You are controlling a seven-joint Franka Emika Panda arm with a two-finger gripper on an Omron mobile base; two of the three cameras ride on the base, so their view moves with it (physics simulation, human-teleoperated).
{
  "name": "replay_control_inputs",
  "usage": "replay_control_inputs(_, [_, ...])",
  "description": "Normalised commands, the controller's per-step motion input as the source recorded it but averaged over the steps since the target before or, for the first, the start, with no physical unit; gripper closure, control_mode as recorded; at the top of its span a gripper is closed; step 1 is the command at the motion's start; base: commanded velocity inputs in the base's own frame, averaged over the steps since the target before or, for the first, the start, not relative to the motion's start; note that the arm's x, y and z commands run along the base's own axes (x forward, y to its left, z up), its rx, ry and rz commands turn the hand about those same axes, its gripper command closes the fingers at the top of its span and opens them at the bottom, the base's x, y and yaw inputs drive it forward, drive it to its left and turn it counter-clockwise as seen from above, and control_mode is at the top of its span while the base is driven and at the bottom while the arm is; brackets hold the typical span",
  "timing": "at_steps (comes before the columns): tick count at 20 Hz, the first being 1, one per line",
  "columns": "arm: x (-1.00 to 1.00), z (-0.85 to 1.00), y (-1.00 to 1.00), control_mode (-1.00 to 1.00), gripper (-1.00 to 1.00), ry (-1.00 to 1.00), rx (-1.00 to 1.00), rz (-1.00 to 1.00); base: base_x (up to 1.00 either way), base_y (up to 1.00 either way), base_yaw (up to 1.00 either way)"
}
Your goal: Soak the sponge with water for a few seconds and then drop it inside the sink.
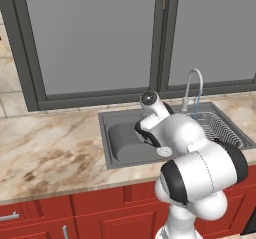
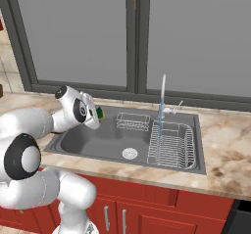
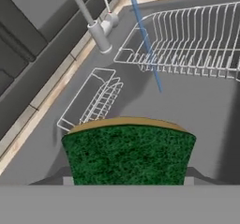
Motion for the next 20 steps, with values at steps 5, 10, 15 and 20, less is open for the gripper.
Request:
replay_control_inputs(5, [0.26,-0.10,-0.48,-1.00,1.00,0.00,0.00,-0.15,0.00,0.00,0.00])
replay_control_inputs(10, [0.17,0.00,-0.48,-1.00,1.00,0.00,-0.02,-0.12,0.00,0.00,0.00])
replay_control_inputs(15, [0.11,0.01,-0.41,-1.00,1.00,0.00,-0.01,-0.09,0.00,0.00,0.00])
replay_control_inputs(20, [0.10,0.02,-0.32,-1.00,1.00,0.00,0.00,-0.08,0.00,0.00,0.00])
